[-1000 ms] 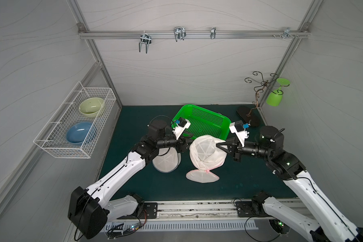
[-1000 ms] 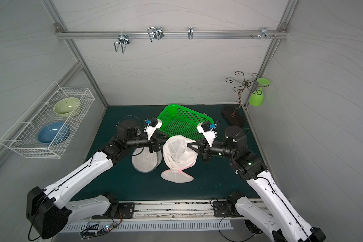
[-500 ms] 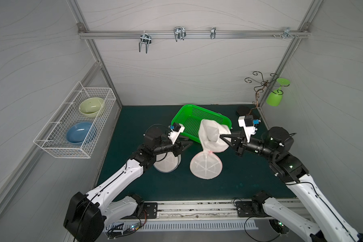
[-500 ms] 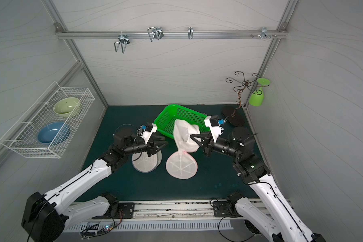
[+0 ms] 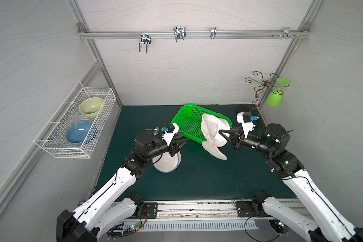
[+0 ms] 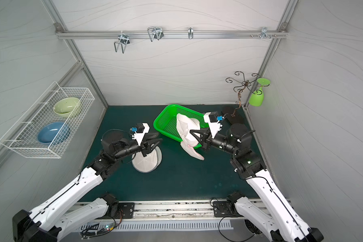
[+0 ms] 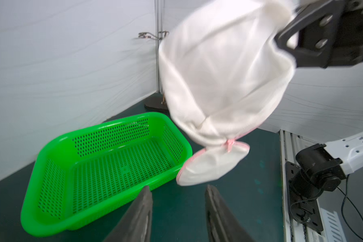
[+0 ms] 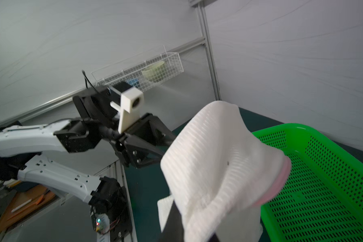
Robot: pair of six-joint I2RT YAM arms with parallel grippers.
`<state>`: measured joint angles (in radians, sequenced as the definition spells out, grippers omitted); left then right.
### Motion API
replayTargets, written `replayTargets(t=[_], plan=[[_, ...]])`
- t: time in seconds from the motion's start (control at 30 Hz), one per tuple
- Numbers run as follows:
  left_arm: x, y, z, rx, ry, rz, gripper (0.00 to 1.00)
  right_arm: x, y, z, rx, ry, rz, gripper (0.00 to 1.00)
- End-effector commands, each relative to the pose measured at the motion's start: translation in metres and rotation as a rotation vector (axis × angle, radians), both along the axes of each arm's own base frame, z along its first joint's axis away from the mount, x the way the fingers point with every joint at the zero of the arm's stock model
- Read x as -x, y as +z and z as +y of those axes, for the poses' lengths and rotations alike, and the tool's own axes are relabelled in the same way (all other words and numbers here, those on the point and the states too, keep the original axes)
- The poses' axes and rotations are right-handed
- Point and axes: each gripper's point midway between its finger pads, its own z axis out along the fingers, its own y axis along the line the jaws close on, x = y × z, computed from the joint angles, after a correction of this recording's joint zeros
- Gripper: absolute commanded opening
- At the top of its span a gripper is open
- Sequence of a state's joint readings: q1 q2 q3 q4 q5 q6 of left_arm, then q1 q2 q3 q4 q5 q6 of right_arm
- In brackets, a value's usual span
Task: Turn the laundry bag inside out
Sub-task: Turn over the laundry bag.
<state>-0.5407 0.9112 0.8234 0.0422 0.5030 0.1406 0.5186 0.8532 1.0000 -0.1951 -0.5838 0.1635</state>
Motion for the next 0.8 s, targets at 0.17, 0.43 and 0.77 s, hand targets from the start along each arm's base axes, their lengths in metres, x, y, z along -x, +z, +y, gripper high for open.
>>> replayTargets(t=[0.17,0.43,0.77], plan=[[0.037,0.021,-0.017,-0.284,-0.216,-0.236,0.56,0.041,-0.021,0.017,0.115,0.272,-0.02,0.0],[0.051,0.01,-0.035,-0.339,-0.344,-0.252,0.61,0.052,-0.018,0.027,0.117,0.369,-0.005,0.0],[0.025,0.02,-0.026,-0.352,-0.175,-0.332,0.59,0.06,-0.027,0.032,0.167,0.422,0.012,0.0]])
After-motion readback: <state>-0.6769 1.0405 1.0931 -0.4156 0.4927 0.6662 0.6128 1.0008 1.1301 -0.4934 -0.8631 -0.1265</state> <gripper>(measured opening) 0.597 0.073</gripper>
